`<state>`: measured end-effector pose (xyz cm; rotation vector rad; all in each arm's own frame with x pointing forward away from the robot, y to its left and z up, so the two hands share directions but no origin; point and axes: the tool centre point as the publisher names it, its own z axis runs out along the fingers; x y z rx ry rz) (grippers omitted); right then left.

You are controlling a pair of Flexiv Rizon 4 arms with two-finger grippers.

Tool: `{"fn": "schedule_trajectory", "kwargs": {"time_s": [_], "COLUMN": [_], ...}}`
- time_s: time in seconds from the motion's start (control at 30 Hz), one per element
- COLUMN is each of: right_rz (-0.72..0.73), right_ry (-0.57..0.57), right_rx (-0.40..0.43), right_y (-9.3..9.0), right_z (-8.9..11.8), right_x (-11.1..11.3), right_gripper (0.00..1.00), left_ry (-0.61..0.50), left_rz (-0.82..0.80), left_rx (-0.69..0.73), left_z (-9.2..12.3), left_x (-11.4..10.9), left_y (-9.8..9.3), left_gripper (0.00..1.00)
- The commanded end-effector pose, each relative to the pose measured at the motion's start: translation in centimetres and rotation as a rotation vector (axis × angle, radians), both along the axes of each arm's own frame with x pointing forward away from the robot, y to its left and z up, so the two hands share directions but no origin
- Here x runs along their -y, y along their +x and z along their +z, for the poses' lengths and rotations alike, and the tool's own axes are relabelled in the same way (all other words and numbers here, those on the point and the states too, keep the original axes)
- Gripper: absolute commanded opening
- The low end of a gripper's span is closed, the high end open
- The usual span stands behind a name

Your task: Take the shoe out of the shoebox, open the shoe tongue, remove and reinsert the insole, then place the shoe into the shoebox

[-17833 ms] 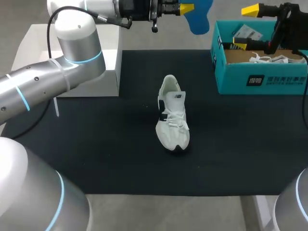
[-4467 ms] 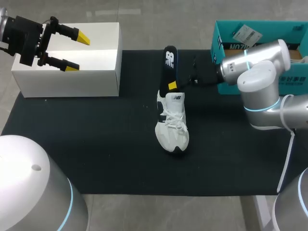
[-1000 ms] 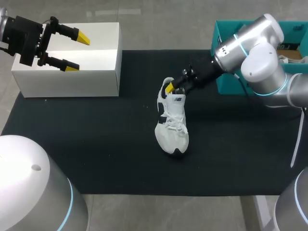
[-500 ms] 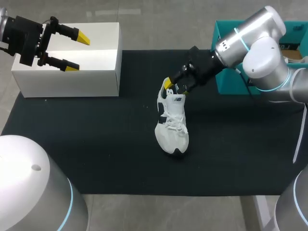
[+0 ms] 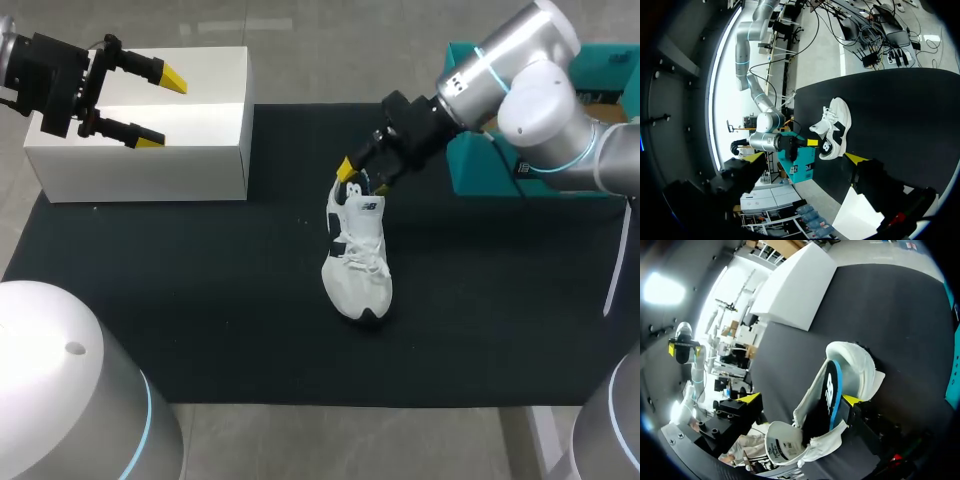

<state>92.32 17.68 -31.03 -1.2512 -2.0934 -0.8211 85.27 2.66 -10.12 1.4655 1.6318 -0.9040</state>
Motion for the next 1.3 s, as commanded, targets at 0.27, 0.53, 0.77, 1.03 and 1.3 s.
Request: {"fn": "schedule_trajectory", "kwargs": {"time_s": [0.27, 0.53, 0.77, 1.03, 1.3], "right_rz": [0.034, -0.034, -0.09, -0.102, -0.102], "right_ry": [-0.048, -0.025, -0.206, -0.183, -0.183], "right_rx": [0.009, -0.001, -0.082, -0.043, -0.043], "right_y": [0.9, 1.0, 0.6, 0.7, 0.7], "right_z": [1.7, 3.1, 4.7, 5.7, 5.7], "right_x": [-0.2, -0.1, -0.1, -0.3, -0.3], "right_gripper": [1.0, 1.0, 1.0, 1.0, 1.0], "left_ry": [0.004, 0.004, 0.004, 0.004, 0.004], "left_rz": [-0.002, -0.002, -0.002, -0.002, -0.002], "left_rx": [-0.001, -0.001, -0.001, -0.001, -0.001], "left_z": [0.0, 0.0, 0.0, 0.0, 0.0], "left_x": [0.0, 0.0, 0.0, 0.0, 0.0], "left_y": [0.1, 0.1, 0.1, 0.1, 0.1], "left_gripper": [1.0, 1.0, 1.0, 1.0, 1.0]}}
